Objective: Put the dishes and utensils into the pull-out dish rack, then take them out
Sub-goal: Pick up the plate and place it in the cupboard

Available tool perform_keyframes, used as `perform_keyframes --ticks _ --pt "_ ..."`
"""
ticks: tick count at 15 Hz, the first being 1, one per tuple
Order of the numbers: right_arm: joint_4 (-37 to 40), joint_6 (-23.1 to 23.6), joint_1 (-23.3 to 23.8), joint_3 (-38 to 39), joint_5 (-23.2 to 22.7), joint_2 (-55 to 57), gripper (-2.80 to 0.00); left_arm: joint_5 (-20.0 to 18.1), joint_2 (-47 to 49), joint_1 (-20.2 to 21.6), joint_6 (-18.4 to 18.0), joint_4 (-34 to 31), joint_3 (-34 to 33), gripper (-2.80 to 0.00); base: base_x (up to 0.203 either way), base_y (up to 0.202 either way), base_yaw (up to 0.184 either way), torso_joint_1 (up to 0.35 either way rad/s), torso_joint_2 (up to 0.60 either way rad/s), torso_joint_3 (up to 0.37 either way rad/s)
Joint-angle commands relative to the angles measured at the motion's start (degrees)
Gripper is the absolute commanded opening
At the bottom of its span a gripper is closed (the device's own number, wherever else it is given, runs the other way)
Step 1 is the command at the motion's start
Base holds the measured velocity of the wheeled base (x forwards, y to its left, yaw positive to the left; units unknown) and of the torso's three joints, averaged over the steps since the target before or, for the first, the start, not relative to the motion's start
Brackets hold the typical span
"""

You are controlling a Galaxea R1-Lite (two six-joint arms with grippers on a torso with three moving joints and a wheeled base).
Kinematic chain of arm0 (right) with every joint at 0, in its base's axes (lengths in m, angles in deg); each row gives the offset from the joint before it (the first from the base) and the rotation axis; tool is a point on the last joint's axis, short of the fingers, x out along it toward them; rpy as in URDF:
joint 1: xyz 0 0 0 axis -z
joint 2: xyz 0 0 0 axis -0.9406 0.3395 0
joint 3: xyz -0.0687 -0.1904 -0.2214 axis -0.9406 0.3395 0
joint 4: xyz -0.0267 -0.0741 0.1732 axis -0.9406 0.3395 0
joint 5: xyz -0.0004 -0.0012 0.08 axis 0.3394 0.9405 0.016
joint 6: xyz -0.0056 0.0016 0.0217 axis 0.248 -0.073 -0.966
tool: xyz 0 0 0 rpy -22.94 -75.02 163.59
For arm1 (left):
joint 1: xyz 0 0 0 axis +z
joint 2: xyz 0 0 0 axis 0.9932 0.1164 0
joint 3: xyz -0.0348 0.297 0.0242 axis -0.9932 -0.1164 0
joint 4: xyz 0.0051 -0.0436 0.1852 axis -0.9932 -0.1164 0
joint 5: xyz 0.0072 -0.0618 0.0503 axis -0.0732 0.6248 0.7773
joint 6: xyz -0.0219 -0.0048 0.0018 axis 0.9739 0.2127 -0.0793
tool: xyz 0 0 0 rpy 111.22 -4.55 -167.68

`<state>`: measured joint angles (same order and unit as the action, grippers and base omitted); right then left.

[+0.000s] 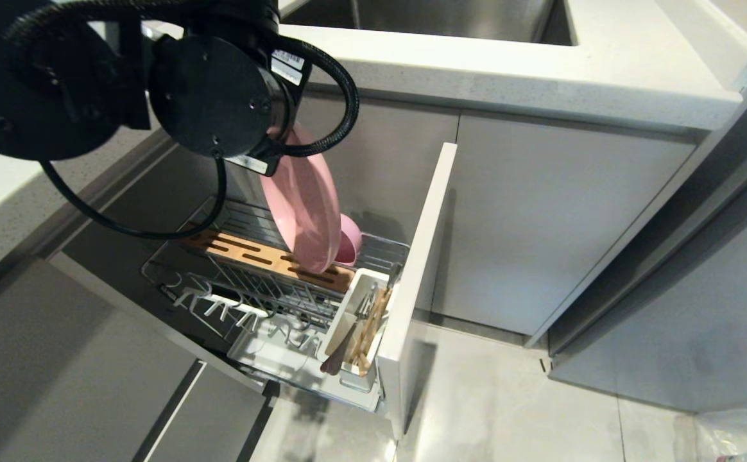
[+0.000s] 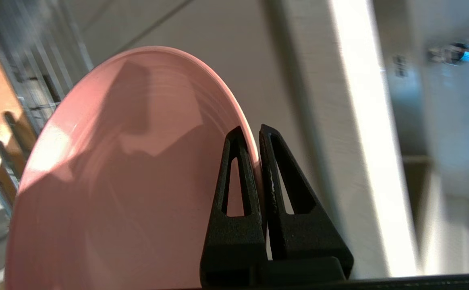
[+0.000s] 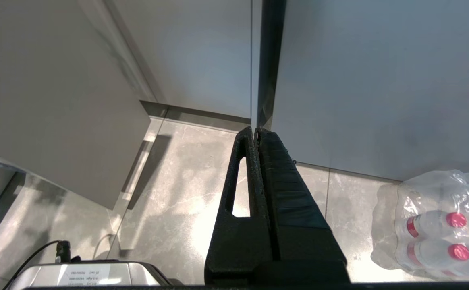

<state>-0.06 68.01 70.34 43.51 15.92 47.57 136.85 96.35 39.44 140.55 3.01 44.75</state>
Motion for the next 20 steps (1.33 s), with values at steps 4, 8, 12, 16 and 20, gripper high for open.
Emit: perform_keyframes --ticks 4,8,12,16,20 --pt "-0.01 -0.01 0.0 0.09 0.0 0.0 -2.8 0.68 3.0 2.13 2.48 0.05 -2.04 -2.8 0.0 0.0 0.0 0.0 0.0 0.0" --pt "-0.01 0.05 0.0 0.09 0.0 0.0 -2.8 4.12 1.14 5.19 3.19 2.94 -7.02 -2.8 0.0 0.0 0.0 0.0 0.0 0.0" --pt "-0.01 -0.03 0.0 0.09 0.0 0.0 -2.8 4.46 -1.8 6.71 3.64 10.27 -12.66 -2.8 0.0 0.0 0.0 0.0 0.0 0.0" --pt "-0.01 0.06 0.0 0.09 0.0 0.0 -2.8 4.94 -1.95 6.79 5.15 12.18 -13.92 -2.8 0.0 0.0 0.0 0.0 0.0 0.0" --pt "-0.01 -0.02 0.0 0.09 0.0 0.0 -2.8 5.08 -5.45 6.82 8.12 13.89 -19.13 -2.8 0.0 0.0 0.0 0.0 0.0 0.0"
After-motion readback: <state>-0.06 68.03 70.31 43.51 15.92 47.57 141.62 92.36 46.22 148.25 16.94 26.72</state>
